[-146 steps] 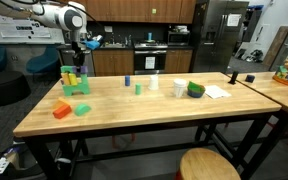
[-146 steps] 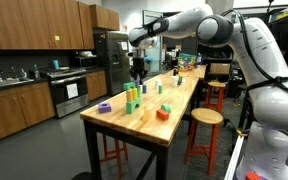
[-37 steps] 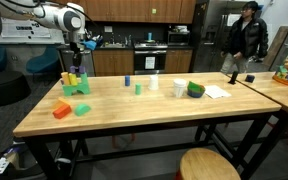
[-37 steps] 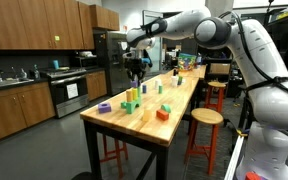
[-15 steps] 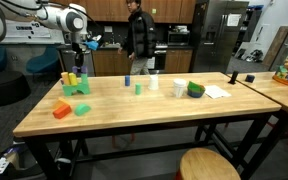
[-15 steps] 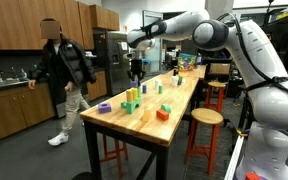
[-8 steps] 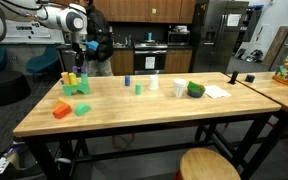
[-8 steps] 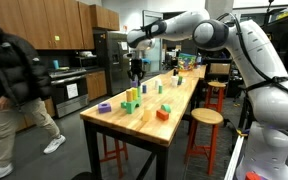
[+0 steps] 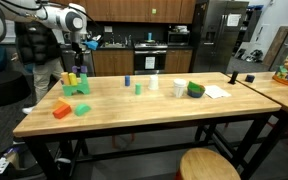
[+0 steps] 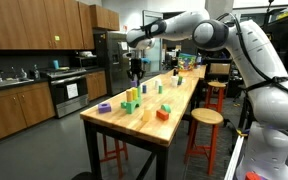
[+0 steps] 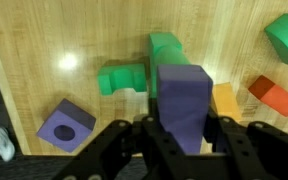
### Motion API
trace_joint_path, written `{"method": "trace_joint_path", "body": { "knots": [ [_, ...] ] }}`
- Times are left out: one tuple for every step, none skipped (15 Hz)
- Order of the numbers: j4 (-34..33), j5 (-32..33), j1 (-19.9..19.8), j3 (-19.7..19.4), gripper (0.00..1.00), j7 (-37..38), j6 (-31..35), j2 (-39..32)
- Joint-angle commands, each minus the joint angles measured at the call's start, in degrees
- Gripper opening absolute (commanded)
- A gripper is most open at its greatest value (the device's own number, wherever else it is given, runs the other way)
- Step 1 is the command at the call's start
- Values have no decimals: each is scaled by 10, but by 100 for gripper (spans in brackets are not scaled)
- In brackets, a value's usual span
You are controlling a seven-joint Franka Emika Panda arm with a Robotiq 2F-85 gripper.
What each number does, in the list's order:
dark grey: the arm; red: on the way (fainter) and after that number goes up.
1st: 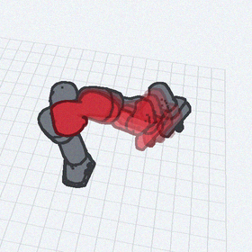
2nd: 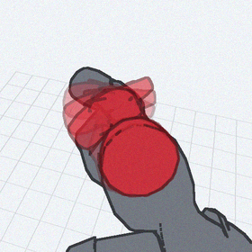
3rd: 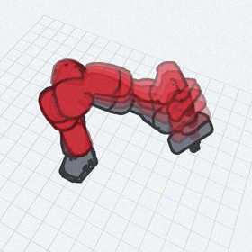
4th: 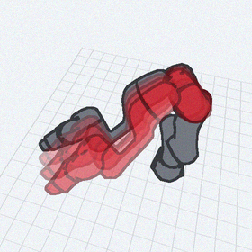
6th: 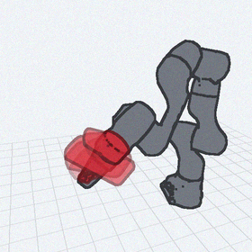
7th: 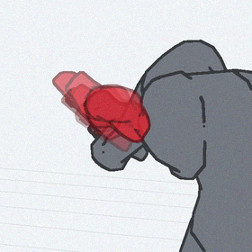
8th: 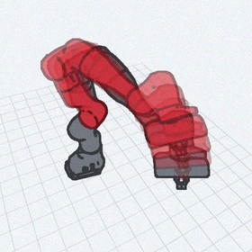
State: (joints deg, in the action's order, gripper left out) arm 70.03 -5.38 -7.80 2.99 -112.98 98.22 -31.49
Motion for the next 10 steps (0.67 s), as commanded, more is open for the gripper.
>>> {"method": "trace_joint_path", "body": {
  "knots": [
    [-20,10,6,-1,16,5,-8,-4],
    [-21,11,7,-1,16,5,-8,-5],
    [-22,11,7,-1,16,5,-9,-5],
    [-22,11,7,-1,16,5,-8,-5],
    [-22,11,7,-1,16,5,-8,-6],
    [-22,11,7,-1,16,5,-8,-6],
    [-22,12,7,-2,16,6,-8,-7],
    [-23,13,6,-3,16,6,-9,-8],
    [-24,13,6,-3,16,6,-9,-10],
    [-24,13,6,-3,16,6,-10,-10]
  ]
}}
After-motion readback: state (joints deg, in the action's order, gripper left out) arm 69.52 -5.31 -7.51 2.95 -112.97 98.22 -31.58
